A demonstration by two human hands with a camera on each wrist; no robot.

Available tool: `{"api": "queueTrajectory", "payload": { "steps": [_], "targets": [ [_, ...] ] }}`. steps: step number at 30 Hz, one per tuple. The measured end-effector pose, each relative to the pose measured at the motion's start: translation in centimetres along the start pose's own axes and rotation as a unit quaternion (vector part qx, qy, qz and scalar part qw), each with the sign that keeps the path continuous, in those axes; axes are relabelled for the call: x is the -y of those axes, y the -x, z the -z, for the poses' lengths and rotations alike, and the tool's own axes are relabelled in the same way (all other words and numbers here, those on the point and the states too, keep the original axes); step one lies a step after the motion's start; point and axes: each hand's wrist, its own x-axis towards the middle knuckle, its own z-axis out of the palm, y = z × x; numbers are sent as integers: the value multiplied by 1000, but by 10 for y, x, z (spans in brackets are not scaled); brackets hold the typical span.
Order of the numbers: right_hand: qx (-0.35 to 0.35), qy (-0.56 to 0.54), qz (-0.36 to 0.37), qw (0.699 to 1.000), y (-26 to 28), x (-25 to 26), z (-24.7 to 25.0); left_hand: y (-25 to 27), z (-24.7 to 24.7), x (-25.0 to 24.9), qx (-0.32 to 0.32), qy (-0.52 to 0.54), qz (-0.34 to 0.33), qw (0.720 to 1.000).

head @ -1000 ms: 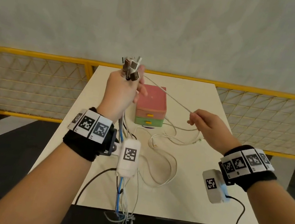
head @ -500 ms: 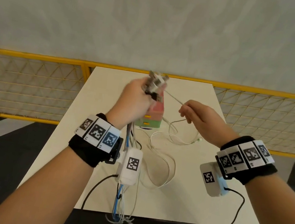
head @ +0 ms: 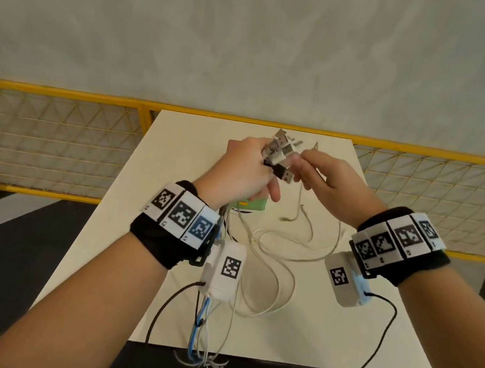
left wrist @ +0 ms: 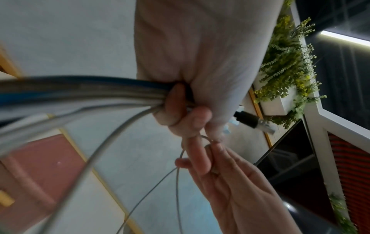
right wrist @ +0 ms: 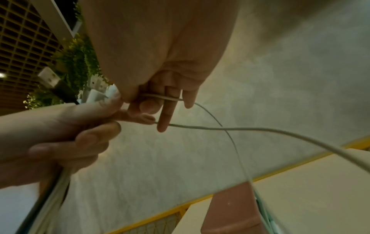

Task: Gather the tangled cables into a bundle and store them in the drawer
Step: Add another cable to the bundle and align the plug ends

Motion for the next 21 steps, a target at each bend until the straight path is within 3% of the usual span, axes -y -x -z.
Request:
{"api": "queueTrajectory", "payload": {
  "steps": [4,7,10,14,18,21],
  "targets": [
    [10,-9,0,1000,3,-4,6,5,10,-4,9,-3,-30,1000],
    [5,-23,28,999,5,0,8,7,12,-5,20,-64,-37,997],
    [2,-10,48,999,4,1,11,8,13,-2,-72,-70,-40,994],
    [-12,58,-20,998,2,-16,13,5,16,11,-171,-108,-41,978],
    [-30,70,-82,994,6,-22,14,5,17,18,-196,-118,-31,973],
    [-43,15,-111,993,11,-8,16,6,17,17,-195,-75,-33,977]
  ]
}}
